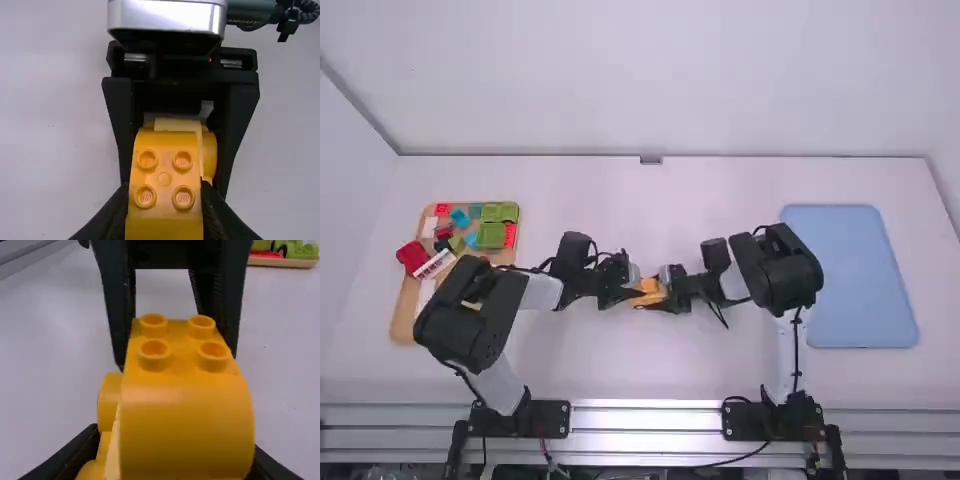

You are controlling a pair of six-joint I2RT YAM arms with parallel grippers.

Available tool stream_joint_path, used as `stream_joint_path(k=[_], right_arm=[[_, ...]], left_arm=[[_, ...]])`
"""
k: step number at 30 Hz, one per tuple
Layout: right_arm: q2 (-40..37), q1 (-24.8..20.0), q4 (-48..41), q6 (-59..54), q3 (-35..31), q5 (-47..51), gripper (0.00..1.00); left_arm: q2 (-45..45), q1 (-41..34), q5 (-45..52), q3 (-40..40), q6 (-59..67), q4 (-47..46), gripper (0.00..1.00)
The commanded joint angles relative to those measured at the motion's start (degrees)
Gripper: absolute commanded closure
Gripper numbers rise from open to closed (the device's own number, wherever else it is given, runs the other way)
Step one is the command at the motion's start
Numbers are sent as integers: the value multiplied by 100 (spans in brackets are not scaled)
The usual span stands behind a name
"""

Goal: Assemble lego blocks to make yellow taxi

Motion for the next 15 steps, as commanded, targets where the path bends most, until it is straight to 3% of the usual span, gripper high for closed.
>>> stream_joint_path(k=[1, 15], right_arm=[[286, 0, -125, -356, -214, 763, 46], [286, 2, -68, -142, -103, 765, 46]], left_arm=[[76, -55, 125, -61, -35, 0, 98], [350, -90, 348, -61, 2, 173, 98]])
